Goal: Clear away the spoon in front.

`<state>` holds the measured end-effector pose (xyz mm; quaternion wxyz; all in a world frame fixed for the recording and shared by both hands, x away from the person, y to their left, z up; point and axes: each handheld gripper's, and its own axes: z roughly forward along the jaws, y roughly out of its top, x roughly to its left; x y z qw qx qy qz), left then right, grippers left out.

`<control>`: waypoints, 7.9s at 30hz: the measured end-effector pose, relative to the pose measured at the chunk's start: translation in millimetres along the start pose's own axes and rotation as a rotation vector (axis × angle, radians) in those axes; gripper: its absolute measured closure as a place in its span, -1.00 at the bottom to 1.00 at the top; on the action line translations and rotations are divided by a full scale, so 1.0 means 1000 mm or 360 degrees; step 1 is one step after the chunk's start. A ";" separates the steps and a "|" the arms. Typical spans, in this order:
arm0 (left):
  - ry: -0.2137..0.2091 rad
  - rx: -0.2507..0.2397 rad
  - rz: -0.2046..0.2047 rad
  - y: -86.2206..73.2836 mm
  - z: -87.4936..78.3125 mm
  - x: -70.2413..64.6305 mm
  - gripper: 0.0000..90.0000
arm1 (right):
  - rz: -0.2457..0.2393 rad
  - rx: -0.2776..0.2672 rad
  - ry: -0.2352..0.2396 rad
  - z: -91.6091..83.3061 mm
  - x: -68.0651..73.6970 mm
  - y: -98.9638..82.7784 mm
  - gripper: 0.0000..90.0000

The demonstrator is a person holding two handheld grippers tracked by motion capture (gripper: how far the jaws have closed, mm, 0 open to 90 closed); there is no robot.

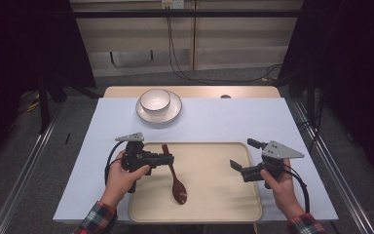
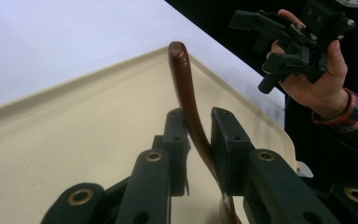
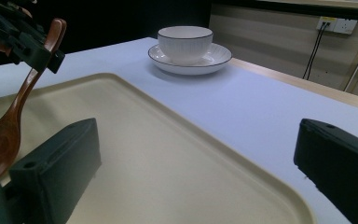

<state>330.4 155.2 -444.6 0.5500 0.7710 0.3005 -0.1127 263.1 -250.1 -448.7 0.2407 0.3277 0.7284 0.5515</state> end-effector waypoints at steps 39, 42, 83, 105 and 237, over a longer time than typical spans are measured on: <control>0.0110 0.0065 0.0112 -0.010 0.011 -0.003 0.51 | -0.0018 -0.0003 -0.0002 -0.007 0.002 0.000 -1.00; 0.0101 0.0073 0.0113 -0.011 0.011 -0.004 0.49 | -0.0022 -0.0016 0.0002 -0.007 0.002 0.001 -1.00; 0.0232 0.0024 0.0173 -0.010 0.008 -0.002 -0.10 | -0.0011 -0.0024 0.0011 -0.005 0.001 0.001 -0.99; 0.0265 -0.0186 0.0196 0.000 -0.020 0.000 -0.46 | 0.0003 -0.0026 0.0016 -0.006 0.001 0.001 -0.99; 0.0627 -0.0351 0.0348 -0.035 -0.123 0.058 -0.87 | -0.0003 -0.0006 -0.0011 -0.007 -0.006 0.001 -1.00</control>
